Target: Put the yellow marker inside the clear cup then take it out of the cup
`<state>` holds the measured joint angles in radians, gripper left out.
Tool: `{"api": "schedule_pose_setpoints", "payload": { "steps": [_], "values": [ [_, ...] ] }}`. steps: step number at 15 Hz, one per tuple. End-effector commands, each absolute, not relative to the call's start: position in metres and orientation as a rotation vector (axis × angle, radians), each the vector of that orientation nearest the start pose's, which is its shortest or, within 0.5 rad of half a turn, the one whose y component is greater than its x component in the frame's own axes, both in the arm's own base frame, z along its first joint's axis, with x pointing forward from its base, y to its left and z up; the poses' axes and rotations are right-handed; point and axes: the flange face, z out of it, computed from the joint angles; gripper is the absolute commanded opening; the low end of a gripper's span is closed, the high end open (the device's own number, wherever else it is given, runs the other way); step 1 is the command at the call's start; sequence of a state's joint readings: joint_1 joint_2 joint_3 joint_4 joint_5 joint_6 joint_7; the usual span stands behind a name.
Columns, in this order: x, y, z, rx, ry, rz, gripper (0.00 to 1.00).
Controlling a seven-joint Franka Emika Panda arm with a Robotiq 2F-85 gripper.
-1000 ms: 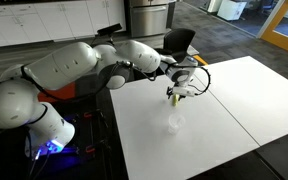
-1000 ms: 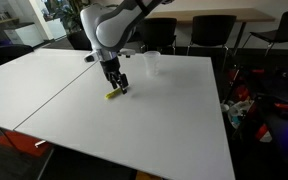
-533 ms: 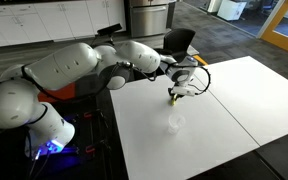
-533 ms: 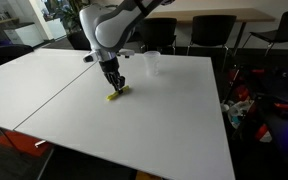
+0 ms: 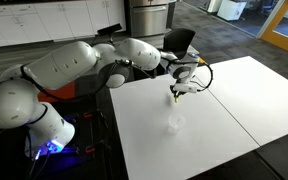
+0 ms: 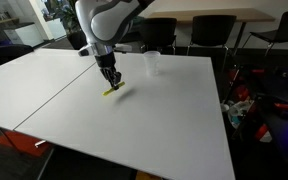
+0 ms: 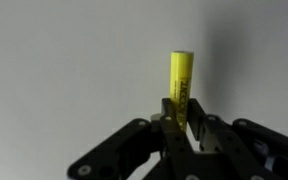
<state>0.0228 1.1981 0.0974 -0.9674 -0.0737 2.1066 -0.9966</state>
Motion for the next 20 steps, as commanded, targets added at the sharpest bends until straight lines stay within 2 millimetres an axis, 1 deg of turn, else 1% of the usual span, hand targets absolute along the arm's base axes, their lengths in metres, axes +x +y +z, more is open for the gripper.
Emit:
{"api": "schedule_pose_setpoints", "payload": {
  "steps": [1,2,5,7,10,12,15,17,18,19,20],
  "values": [
    [0.763,0.064,0.164,-2.654,-1.613,0.047,0.05],
    [0.762,0.064,0.175,-2.664,-1.619,0.044,0.05],
    [0.749,0.065,0.211,-2.673,-1.647,0.079,0.05],
    [0.736,0.061,0.230,-2.684,-1.663,0.132,0.05],
    [0.712,0.050,0.249,-2.718,-1.687,0.280,0.05],
    [0.697,0.040,0.259,-2.731,-1.724,0.394,0.05],
    [0.683,0.024,0.275,-2.761,-1.800,0.532,0.05],
    [0.676,0.013,0.286,-2.796,-1.814,0.629,0.05],
    [0.694,0.017,0.269,-2.751,-1.825,0.536,0.05],
    [0.693,0.015,0.272,-2.756,-1.825,0.544,0.20],
    [0.693,0.015,0.271,-2.755,-1.824,0.544,0.20]
  ]
}}
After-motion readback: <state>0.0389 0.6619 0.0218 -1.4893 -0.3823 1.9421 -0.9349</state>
